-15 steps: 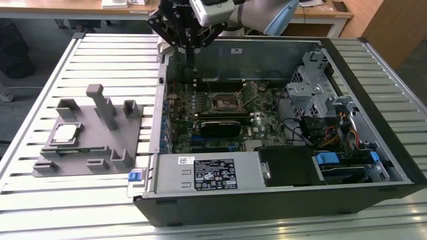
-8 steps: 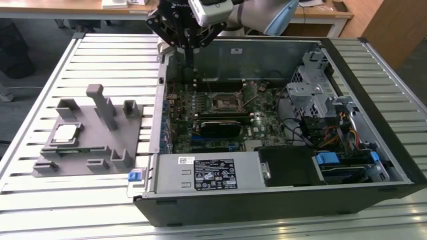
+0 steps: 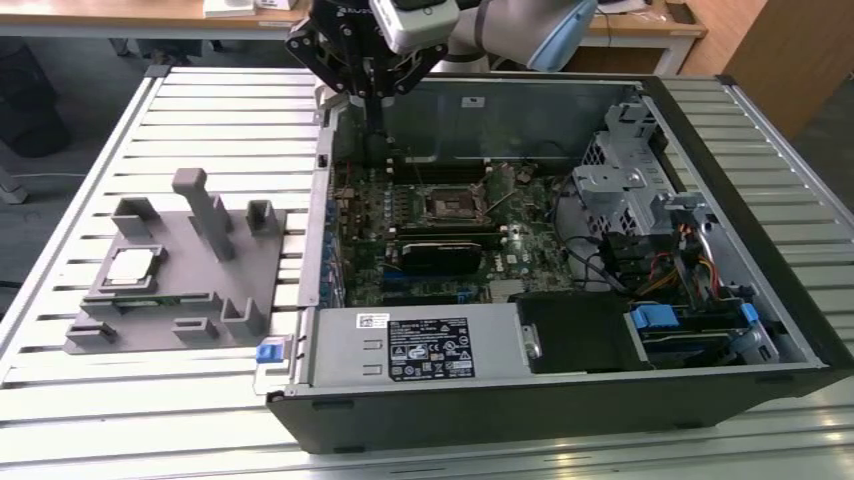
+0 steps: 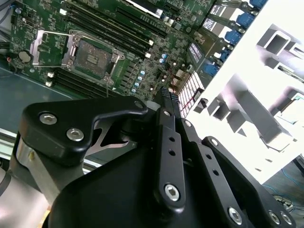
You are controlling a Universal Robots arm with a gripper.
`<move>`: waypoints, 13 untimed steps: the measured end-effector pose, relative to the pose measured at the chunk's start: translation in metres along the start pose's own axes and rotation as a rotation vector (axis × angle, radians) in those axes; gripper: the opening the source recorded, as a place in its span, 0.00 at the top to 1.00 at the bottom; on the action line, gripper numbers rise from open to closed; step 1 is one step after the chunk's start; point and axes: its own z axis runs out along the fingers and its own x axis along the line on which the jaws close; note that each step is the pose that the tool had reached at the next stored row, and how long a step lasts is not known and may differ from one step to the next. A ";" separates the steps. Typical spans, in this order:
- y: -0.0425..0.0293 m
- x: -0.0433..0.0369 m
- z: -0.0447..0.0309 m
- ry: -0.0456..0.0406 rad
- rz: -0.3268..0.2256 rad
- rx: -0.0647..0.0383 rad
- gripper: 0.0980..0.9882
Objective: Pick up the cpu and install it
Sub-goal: 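Reach for the cpu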
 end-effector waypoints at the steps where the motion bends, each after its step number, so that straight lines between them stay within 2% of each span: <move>1: 0.0000 0.0001 0.0000 0.0000 0.000 0.000 0.97; 7: -0.0001 0.0018 0.0000 0.0001 0.000 0.000 0.97; 8: -0.0003 0.0040 0.0000 0.0000 0.000 0.000 0.97; 9: -0.0008 0.0107 -0.0002 0.0000 0.000 0.000 0.97; 13: -0.0010 0.0127 -0.0003 0.0001 0.000 0.000 0.97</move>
